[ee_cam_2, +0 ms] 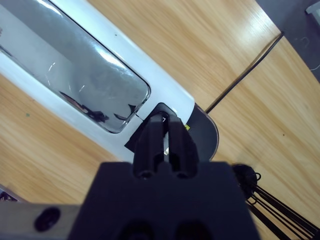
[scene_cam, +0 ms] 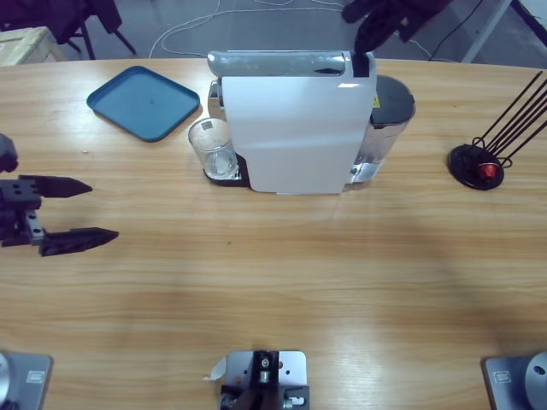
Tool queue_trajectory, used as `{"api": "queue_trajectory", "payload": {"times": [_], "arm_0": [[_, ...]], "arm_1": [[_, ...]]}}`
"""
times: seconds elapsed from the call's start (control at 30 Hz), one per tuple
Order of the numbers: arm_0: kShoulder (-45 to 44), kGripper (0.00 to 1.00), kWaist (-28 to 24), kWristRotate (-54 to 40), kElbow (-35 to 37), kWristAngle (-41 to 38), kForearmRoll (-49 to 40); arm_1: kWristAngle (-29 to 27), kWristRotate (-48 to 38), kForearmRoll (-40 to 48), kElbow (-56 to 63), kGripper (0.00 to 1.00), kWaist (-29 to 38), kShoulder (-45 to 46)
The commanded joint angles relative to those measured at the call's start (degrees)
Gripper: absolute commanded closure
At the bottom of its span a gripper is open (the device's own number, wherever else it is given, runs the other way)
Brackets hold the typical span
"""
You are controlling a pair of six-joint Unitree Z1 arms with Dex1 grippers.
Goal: Pour coffee
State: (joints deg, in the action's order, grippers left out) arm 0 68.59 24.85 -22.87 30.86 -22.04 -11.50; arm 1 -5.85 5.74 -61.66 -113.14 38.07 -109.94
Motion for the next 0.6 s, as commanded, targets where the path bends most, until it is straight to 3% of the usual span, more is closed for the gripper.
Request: {"api": "queue_trajectory", "payload": {"times": [0.03, 0.1, 0.17, 0.2, 0.6], "arm_0": [[0.21, 0.000, -0.24, 0.72, -1.94, 0.95, 0.87], [0.28, 0.000, -0.24, 0.72, -1.96, 0.95, 0.95], [0.19, 0.000, -0.24, 0.63, -1.98, 0.95, 0.95], [0.17, 0.000, -0.24, 0.63, -2.01, 0.95, 0.95], [-0.13, 0.000, -0.24, 0.70, -2.14, 0.93, 0.95]], "arm_1": [[-0.20, 0.69, 0.20, 3.00, 1.000, 0.60, -2.94], [-0.80, 1.27, 0.33, 0.34, 0.995, 0.67, 0.82], [-0.92, 1.25, 0.31, -1.31, 0.061, 1.02, 4.98], [-0.92, 1.06, 0.31, -1.26, 0.001, 1.04, 6.51], [-0.66, -1.45, 1.38, 4.23, 0.000, 1.11, 7.99]]}}
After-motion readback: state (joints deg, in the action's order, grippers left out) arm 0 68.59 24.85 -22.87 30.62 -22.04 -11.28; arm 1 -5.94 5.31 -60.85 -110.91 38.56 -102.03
